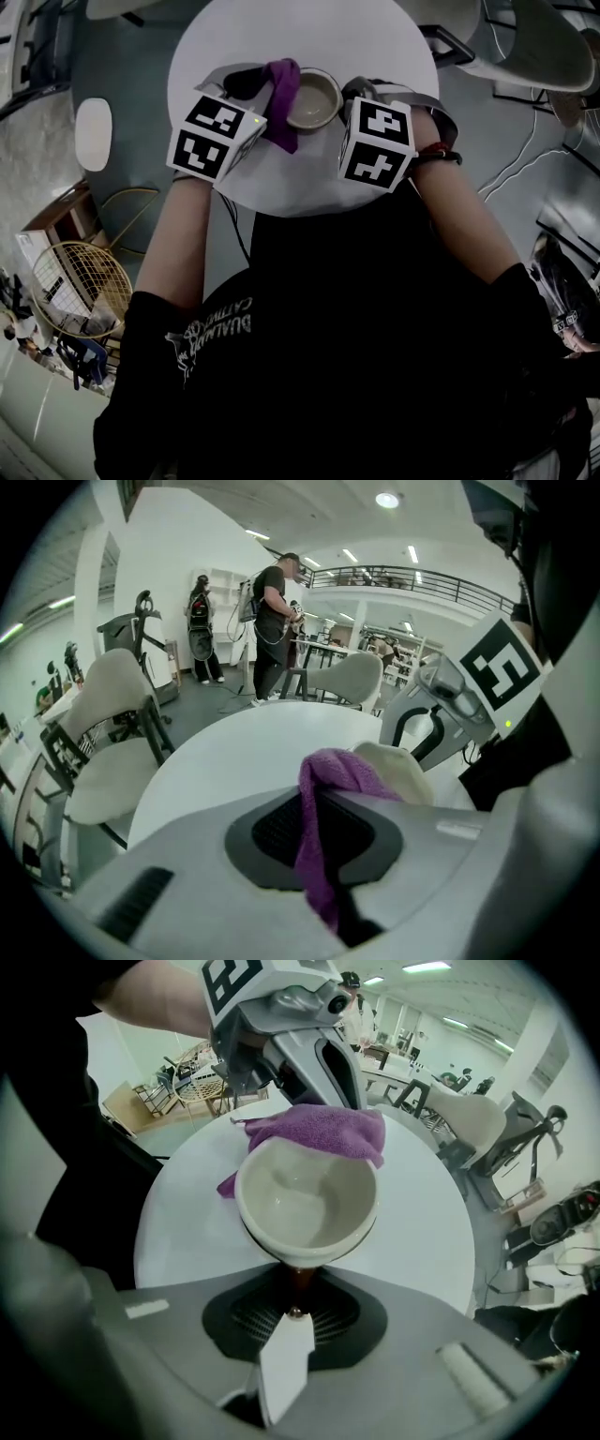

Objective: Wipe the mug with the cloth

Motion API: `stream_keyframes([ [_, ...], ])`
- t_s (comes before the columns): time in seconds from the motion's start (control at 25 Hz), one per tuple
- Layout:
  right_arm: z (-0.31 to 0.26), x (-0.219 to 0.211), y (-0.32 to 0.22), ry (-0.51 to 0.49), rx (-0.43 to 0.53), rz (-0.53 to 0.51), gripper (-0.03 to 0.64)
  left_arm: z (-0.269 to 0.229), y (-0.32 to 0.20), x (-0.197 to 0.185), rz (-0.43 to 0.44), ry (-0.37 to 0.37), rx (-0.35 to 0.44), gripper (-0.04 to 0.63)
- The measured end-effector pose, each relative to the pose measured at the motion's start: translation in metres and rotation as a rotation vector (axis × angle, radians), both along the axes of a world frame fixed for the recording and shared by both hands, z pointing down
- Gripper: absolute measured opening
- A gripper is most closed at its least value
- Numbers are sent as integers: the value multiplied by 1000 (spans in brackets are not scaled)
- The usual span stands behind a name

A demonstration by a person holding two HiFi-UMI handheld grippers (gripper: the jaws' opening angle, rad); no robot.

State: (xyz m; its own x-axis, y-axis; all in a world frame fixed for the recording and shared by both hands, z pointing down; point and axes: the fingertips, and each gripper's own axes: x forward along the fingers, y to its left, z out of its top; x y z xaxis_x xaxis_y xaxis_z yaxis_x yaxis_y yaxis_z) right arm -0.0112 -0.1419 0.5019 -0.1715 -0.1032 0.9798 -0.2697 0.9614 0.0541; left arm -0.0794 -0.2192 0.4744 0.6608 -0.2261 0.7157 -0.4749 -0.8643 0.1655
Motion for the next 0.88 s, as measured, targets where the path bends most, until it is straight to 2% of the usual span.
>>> stream_keyframes([
  [0.2,0,1,1,-10,25,-4,54,1,-2,10,111,-63,20,25],
  [0.52,1,4,-1,2,7,-7,52,6,-7,23,242,-140,29,23],
  [0.88,-1,3,-2,28,-1,-22,52,9,-12,43,421,-238,105,23],
])
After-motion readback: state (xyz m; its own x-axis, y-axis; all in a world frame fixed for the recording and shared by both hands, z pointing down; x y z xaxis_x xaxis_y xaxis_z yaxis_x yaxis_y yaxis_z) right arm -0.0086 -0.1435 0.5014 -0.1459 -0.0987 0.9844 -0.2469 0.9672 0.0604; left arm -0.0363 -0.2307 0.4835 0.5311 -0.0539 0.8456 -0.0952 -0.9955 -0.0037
